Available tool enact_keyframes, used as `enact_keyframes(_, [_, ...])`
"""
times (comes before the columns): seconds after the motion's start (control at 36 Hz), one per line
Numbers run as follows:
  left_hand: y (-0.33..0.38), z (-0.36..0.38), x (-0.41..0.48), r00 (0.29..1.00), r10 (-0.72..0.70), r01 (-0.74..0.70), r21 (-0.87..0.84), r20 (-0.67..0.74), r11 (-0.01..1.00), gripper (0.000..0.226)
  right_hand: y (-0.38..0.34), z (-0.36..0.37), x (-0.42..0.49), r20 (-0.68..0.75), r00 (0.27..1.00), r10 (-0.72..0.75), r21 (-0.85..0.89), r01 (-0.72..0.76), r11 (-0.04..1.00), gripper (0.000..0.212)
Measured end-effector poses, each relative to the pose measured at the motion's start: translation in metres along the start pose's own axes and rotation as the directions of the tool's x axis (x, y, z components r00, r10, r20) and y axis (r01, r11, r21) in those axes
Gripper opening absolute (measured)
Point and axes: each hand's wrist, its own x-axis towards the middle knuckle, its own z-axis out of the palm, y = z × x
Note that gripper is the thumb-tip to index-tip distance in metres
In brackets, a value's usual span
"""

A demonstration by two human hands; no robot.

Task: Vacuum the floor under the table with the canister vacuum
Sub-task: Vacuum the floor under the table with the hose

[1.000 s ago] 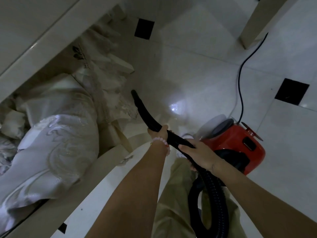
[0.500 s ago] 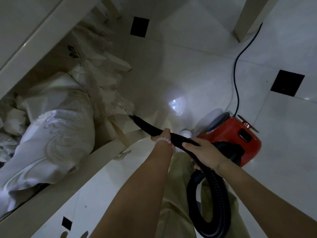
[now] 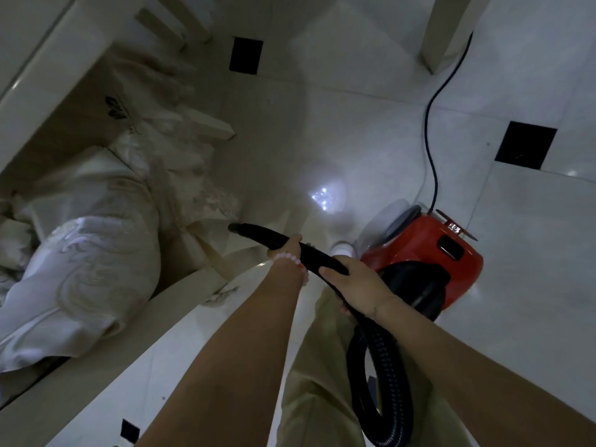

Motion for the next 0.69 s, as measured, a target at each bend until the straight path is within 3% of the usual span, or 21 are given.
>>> enact_keyframes(0.11, [0.004, -0.004, 0.025, 1.000, 0.025, -0.025, -0.017, -0.014, 1.000, 0.041, -0.004, 0.007, 0.003, -0.055, 0.998, -0.015, -0.065, 0.011, 0.998, 0.029])
enact_keyframes(0.22, [0.006, 0.005, 0.017, 0.996, 0.090, -0.090, -0.004, 0.022, 0.996, 0.068, -0.007, 0.008, 0.012, -0.122, 0.992, -0.014, -0.114, 0.000, 0.993, 0.035])
enact_keyframes(0.31, [0.016, 0.012, 0.016, 0.992, 0.120, -0.120, -0.012, 0.049, 0.993, 0.057, -0.008, 0.007, 0.017, -0.164, 0.986, -0.022, -0.109, 0.004, 0.994, 0.036])
enact_keyframes(0.47, [0.042, 0.042, 0.008, 0.969, 0.202, -0.203, -0.006, 0.139, 0.979, 0.051, -0.012, -0.007, 0.024, -0.250, 0.964, -0.093, -0.051, 0.083, 0.995, 0.035])
enact_keyframes(0.58, [0.060, 0.061, 0.003, 0.954, 0.258, -0.265, 0.026, 0.155, 0.964, 0.027, -0.020, -0.019, 0.031, -0.237, 0.967, -0.095, 0.104, 0.123, 0.987, 0.031])
enact_keyframes(0.69, [0.079, 0.075, 0.000, 0.919, 0.370, -0.378, 0.042, 0.136, 0.925, 0.036, -0.026, -0.030, 0.038, -0.212, 0.972, -0.104, 0.215, 0.150, 0.965, 0.031])
